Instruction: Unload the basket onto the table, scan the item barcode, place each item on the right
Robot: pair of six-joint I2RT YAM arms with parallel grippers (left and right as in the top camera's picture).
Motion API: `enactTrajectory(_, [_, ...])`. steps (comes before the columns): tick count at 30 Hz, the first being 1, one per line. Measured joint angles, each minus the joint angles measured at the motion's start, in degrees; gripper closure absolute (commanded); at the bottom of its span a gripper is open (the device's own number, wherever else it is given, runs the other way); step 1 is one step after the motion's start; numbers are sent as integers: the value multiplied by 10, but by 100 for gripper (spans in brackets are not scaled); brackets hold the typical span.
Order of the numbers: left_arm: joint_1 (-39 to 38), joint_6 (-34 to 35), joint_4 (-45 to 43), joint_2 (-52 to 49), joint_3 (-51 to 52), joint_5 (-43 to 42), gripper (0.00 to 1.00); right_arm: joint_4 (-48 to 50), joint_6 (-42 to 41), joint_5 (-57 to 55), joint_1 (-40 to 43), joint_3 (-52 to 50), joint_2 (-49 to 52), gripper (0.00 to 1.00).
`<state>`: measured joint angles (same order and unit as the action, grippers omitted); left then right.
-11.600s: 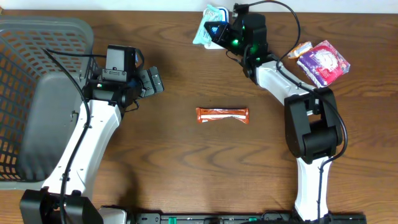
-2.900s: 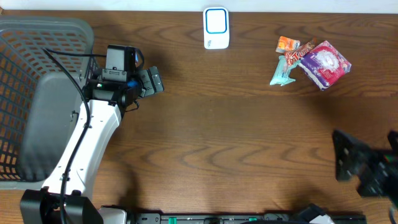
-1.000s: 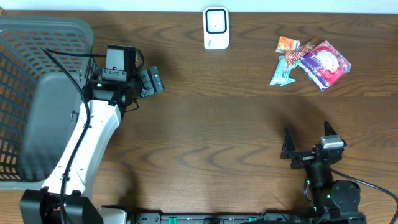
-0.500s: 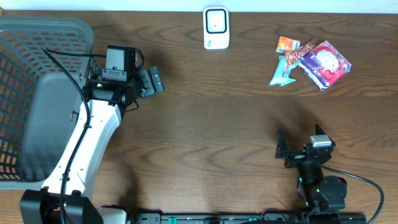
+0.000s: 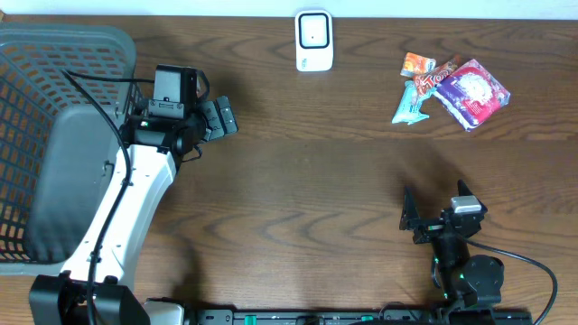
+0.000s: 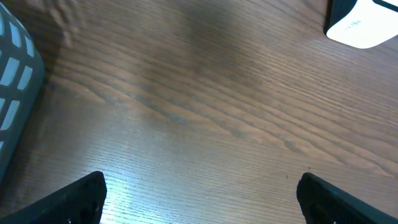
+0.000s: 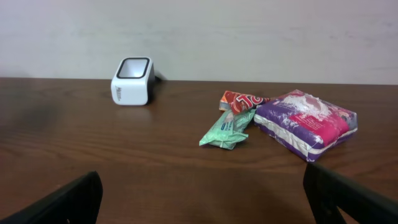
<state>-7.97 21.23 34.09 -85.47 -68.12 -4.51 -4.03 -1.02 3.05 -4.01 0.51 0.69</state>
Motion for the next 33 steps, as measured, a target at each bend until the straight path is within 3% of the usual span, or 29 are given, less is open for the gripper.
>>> enactTrajectory(12, [0, 0, 2, 0, 0, 0, 2, 0, 0, 0, 0, 0, 0, 1])
enactTrajectory(22, [3, -1, 74, 4, 1, 3, 2, 0, 0, 0, 0, 0, 0, 1])
enactTrajectory(27, [-3, -32, 38, 106, 89, 4, 2, 0, 0, 0, 0, 0, 0, 1])
enactTrajectory(33, [-4, -98, -31, 309, 275, 4, 2, 0, 0, 0, 0, 0, 0, 1])
